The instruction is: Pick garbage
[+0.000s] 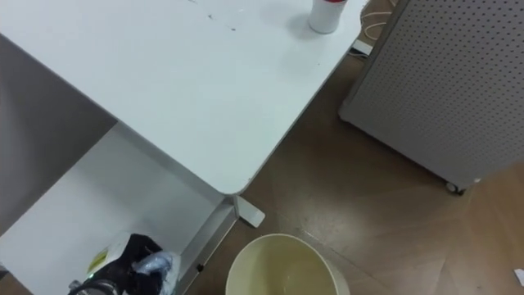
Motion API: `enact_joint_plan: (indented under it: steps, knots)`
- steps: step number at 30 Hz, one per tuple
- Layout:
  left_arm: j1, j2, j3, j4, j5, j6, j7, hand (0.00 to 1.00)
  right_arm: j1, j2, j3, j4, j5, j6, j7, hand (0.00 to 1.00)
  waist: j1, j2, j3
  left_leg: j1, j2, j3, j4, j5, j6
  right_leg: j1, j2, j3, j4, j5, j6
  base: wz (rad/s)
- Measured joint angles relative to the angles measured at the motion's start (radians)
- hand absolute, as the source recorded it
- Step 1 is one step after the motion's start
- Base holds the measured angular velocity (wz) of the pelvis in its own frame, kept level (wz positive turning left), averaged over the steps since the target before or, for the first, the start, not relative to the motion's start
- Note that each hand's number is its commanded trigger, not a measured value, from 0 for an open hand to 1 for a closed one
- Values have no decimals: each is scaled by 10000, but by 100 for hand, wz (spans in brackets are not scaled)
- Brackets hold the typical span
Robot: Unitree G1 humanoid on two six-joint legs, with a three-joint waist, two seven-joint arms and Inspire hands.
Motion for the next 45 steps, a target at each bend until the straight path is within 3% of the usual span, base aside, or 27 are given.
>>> enact_joint_plan:
  steps: [8, 13, 18, 19, 20, 21, 28, 45]
  knots:
    - [202, -257, -44, -133, -160, -69, -433, 100, -8, 157, 7, 0, -51, -193, 24, 100, -40, -82, 35, -50, -4, -62, -13, 0, -2, 38, -16, -111, -104, 1, 1, 1]
    - [258, -877, -430, -645, -278, -128, -888, 100, -37, 248, 11, 10, -73, -323, 64, 100, 25, -83, 36, -134, 3, -84, -2, 0, -2, -4, -10, -160, -140, 4, 4, 2]
    - [306, -1288, -661, -1414, -233, -234, -1321, 100, -18, 438, -3, 3, -134, -365, 125, 100, 20, -79, 38, -201, 26, -91, -13, -2, -5, -14, 12, -209, -270, 23, -3, 0]
    - [331, -1382, -719, -1636, -235, -274, -1430, 87, -18, 457, -3, 1, -135, -383, 214, 100, 12, -78, 39, -217, 23, -91, -16, -2, -5, -18, 7, -223, -280, 25, -2, 0]
    - [337, -1404, -735, -1707, -233, -314, -1501, 17, -19, 472, -3, 1, -150, -385, 249, 100, 12, -78, 39, -223, 21, -90, -15, -2, -5, -18, 5, -224, -281, 25, -2, 0]
    - [367, -1450, -874, -1841, -238, -371, -1570, 0, -20, 518, -1, 11, -245, -399, 309, 100, 6, -79, 39, -225, 16, -92, -15, -3, -5, -12, 1, -228, -280, 24, -1, 0]
    - [403, -1479, -1980, -1918, -254, -570, -1748, 0, -12, 591, 121, 50, -458, -553, 568, 100, -74, -69, 45, -192, 12, -78, -27, -2, -5, 13, 10, -178, -290, 34, 8, 0]
    - [493, -1388, -2089, -2094, 245, -1111, -2164, 0, 137, 535, -18, 70, -443, -788, 838, 100, -39, 40, 114, -116, 9, -54, -94, -5, -5, 19, 20, -162, -287, 95, 9, 0]
